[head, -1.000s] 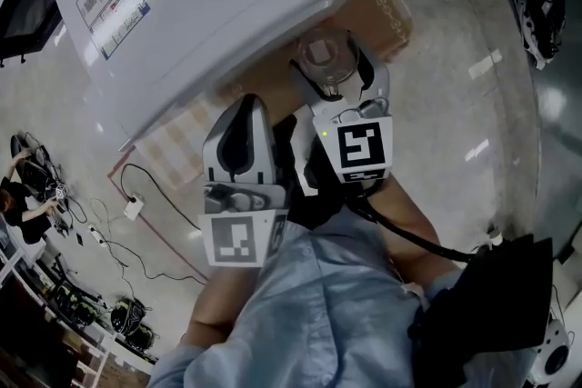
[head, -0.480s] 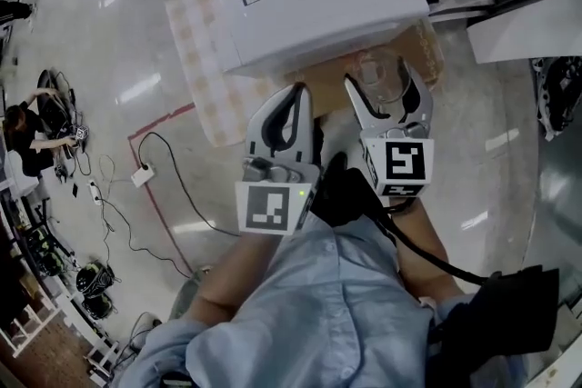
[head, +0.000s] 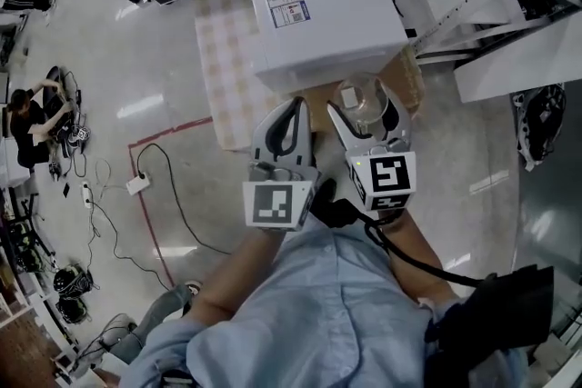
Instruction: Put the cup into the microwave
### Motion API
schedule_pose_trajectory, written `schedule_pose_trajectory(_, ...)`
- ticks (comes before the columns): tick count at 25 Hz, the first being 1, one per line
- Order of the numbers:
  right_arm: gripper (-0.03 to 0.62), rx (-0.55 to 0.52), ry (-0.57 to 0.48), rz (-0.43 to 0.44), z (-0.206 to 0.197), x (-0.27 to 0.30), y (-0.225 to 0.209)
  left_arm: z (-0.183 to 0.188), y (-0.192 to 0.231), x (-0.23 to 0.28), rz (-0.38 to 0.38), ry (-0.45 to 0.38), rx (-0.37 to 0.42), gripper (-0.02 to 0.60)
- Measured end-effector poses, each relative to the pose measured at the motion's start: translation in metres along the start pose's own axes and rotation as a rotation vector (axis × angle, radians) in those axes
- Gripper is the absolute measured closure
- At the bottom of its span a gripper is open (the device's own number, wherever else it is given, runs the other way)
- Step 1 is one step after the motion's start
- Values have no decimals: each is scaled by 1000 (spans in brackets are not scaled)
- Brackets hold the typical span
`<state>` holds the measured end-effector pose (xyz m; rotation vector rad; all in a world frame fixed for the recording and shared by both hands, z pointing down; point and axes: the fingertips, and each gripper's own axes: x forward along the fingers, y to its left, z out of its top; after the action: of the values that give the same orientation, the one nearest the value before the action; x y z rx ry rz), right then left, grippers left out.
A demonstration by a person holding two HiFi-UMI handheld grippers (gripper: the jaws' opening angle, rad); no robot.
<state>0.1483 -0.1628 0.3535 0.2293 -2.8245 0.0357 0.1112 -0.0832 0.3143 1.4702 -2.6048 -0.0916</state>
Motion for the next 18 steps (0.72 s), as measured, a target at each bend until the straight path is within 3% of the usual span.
schedule_pose_trajectory(10,232,-28,-25,67,6,-19,27,7,-10,-33,43,-24,-9,574)
schedule_pose_trajectory(18,232,-18,-45,135,11,-25,70,18,23,-70,152,-9,-14,574)
